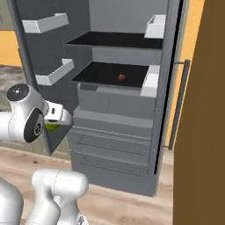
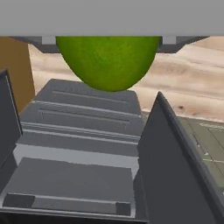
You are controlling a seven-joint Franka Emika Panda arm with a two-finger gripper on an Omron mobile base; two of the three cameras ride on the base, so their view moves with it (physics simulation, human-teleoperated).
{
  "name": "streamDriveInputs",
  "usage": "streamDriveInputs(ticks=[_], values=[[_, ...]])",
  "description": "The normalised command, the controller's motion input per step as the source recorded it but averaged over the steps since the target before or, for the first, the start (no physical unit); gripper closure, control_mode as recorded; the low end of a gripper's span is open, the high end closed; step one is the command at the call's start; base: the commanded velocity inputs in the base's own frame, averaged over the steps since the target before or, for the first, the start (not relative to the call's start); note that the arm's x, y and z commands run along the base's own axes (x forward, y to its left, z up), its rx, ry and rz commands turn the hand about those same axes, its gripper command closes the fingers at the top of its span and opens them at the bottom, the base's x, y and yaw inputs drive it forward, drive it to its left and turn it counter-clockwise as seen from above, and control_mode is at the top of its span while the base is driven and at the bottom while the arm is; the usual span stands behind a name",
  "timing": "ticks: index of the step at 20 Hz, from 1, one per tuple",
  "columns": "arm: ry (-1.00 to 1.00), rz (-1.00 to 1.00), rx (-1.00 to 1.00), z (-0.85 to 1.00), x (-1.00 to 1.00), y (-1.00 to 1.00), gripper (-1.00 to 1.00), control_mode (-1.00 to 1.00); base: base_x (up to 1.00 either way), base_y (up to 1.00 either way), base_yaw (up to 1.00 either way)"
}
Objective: Open the fridge, remove the pear, lime, and steak, and place them on any counter.
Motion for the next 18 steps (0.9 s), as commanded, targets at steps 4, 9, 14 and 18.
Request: streamDriveInputs(ticks=[4,9,14,18], values=[[0.00,0.00,0.00,0.00,0.00,0.00,1.00,1.00,-0.99,-0.03,0.67],[0.00,0.00,0.00,0.00,0.00,0.00,1.00,1.00,-0.56,0.38,0.77],[0.00,0.00,0.00,0.00,0.00,0.00,1.00,1.00,-0.47,0.57,0.76],[0.00,0.00,0.00,0.00,0.00,0.00,1.00,1.00,-0.48,0.71,0.73]])
